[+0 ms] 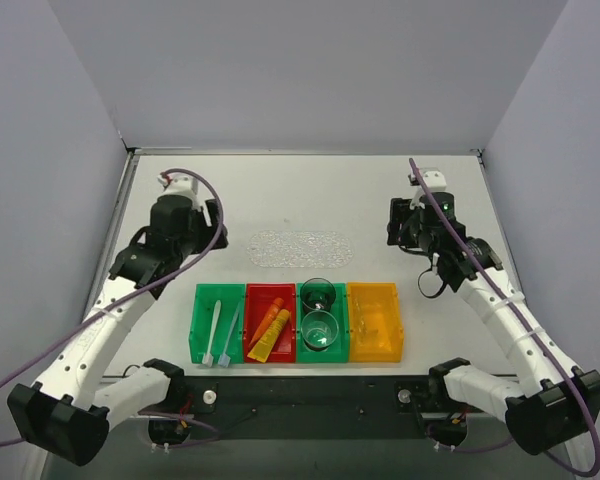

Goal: Prepare toiletry sets of a toothbrush and toothpaste on the tray

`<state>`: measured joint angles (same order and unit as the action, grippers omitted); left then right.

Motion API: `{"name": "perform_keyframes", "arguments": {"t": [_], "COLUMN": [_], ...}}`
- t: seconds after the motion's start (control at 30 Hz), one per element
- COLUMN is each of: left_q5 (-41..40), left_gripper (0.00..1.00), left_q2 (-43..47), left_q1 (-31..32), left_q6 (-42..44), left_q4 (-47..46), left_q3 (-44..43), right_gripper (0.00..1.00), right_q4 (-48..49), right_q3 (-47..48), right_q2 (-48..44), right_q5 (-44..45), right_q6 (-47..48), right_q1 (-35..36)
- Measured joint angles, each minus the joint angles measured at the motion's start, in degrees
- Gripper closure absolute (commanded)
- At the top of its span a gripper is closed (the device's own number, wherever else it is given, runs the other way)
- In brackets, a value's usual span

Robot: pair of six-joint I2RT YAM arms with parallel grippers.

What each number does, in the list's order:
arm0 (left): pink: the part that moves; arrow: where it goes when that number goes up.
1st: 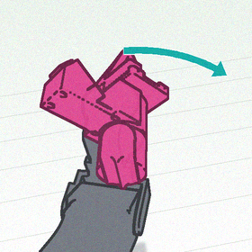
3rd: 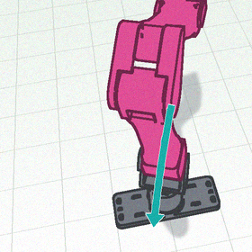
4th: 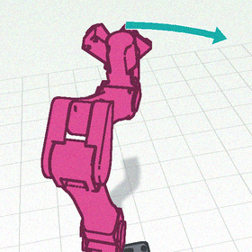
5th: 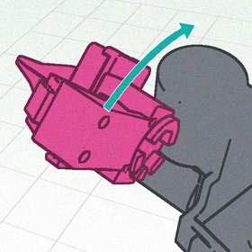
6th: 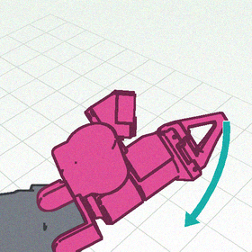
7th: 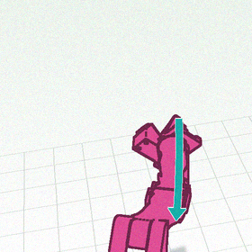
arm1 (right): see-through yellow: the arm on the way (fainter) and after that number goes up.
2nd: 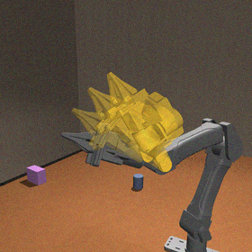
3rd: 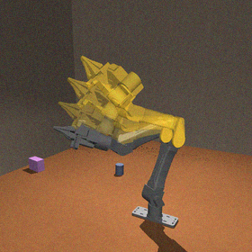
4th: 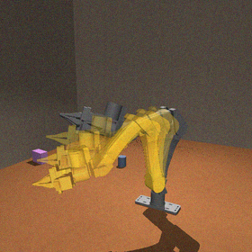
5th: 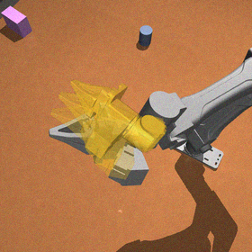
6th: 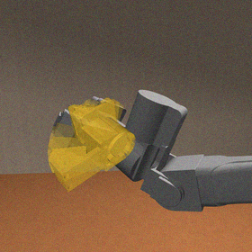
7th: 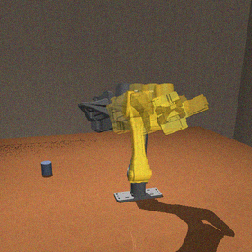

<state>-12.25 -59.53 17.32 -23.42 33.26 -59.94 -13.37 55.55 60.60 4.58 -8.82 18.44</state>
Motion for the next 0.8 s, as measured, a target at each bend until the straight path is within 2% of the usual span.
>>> {"name": "perform_keyframes", "arguments": {"t": [0.17, 0.33, 0.6, 0.8], "left_q5": [2.2, 6.2, 11.5, 12.5], "left_gripper": [0.25, 0.31, 0.42, 0.44], "left_q2": [-2.3, -9.7, -24.1, -29.0], "left_q1": [15.4, 23.8, 28.9, 30.1], "left_q6": [-0.9, -1.7, -2.1, -2.1], "left_q4": [-1.8, -4.7, -5.1, -4.0], "left_q3": [1.3, 1.3, -5.2, -9.5], "right_gripper": [0.49, 0.50, 0.50, 0.50], "right_q4": [-2.3, -3.7, -4.8, -5.0], "right_q3": [2.2, 2.3, 2.3, 2.3], "right_q2": [3.4, 4.4, 3.6, 1.6], "right_q5": [-2.3, -5.4, -4.0, -2.8], "right_q6": [-1.1, -4.3, -8.2, -9.3], "right_q1": [4.5, 8.3, 9.4, 9.4]}}
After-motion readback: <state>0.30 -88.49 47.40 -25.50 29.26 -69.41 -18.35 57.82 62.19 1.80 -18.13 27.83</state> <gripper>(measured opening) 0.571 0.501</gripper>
